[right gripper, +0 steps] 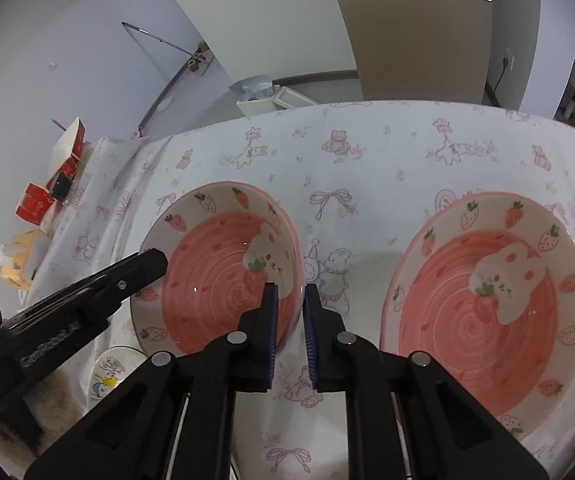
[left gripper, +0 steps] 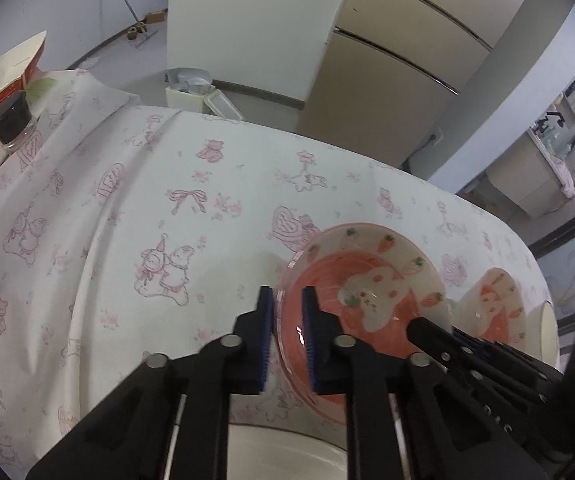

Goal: Organize plates and bowls
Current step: 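Close the left gripper on the pink bowl rim and lift it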

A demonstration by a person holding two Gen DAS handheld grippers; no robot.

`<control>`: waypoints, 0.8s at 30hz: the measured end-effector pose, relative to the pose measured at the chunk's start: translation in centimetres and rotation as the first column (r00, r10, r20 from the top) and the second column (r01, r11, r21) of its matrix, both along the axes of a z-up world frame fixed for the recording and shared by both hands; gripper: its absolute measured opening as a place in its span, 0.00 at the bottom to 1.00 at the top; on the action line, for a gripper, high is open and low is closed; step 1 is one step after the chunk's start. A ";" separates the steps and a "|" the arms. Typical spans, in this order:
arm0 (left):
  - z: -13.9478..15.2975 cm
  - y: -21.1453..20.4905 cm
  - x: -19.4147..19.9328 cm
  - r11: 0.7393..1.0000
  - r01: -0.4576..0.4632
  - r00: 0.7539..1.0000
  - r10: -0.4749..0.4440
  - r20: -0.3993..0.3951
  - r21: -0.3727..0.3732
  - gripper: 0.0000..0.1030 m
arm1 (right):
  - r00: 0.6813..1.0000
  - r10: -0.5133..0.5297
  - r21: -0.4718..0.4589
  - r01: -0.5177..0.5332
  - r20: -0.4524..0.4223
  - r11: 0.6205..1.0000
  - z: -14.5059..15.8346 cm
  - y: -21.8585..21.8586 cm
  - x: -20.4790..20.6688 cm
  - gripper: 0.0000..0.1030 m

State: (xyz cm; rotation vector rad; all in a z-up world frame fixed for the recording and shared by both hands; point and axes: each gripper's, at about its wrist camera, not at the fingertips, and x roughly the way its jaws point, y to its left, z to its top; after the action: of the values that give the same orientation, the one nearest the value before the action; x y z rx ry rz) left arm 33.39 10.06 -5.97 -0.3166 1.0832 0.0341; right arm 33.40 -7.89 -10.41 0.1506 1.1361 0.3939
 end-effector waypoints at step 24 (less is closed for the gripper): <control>0.6 -0.1 -0.7 0.998 0.031 1.000 -0.031 0.002 -0.055 0.09 | 0.995 0.004 -0.020 -0.002 0.104 1.000 2.8 -0.1 -1.2 0.11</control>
State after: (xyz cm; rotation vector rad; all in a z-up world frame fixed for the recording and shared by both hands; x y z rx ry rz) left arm 32.72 9.98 -5.39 -0.3490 1.0890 -0.0236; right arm 32.15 -8.01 -7.61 0.1101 1.0377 0.3890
